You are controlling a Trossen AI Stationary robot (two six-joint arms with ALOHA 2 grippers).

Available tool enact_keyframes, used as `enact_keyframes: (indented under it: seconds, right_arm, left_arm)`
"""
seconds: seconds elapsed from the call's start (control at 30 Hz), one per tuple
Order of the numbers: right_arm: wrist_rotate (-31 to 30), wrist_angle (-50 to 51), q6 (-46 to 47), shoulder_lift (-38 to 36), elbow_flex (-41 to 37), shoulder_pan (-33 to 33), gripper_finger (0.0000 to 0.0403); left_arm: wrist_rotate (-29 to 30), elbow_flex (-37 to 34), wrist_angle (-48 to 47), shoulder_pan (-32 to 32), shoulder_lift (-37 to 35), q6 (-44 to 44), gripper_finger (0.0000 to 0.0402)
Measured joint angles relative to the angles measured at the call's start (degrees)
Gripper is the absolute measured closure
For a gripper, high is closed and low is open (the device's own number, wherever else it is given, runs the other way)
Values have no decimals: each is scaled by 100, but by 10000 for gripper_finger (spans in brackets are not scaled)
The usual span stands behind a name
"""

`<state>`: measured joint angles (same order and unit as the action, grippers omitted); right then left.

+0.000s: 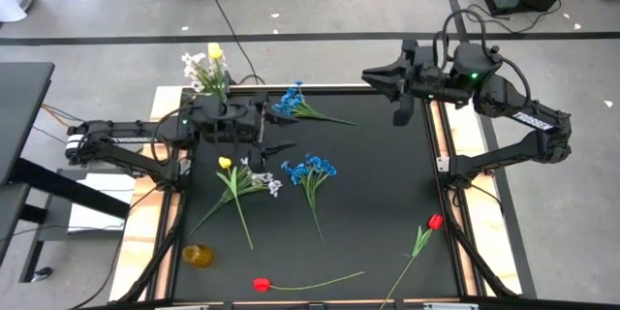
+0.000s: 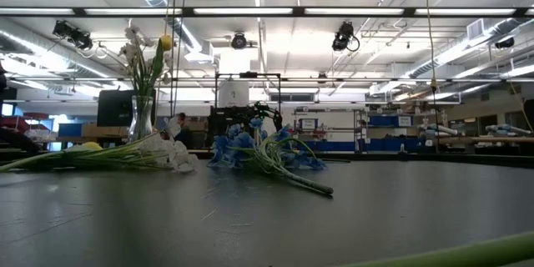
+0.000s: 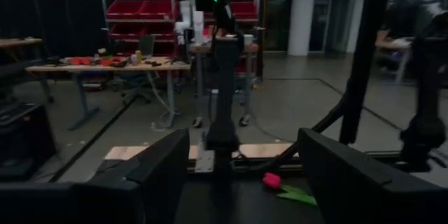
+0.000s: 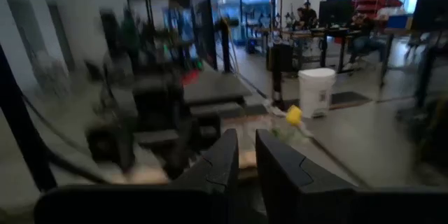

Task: Sort flowers into vase by color
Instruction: Put the yellow flower into the transparent vase

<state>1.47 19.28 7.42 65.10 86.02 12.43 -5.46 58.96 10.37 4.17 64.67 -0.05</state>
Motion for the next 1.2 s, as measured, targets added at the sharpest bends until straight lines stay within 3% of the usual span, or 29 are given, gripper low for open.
enact_keyframes:
  seconds: [0.17, 0.53, 0.83, 1.03, 1.2]
  right_arm:
    - [-64, -278, 1195, 175, 2, 2, 342]
    - [-35, -371, 1656, 1138, -2, 28, 342]
    - [-410, 544, 2588, 1456, -9, 27, 342]
    - [-487, 703, 2754, 1316, -9, 16, 342]
    - [-263, 560, 2476, 1244, -7, -70, 342]
  left_arm:
    - [355, 7, -646, -157, -203, 74, 131]
    - [631, 7, -2064, -311, -383, -674, 132]
    - [1051, 4, -5112, -313, -352, -2629, 132]
    - [1194, 4, -5857, -317, -363, -3831, 132]
    - [1196, 4, -5900, -364, -361, -4404, 132]
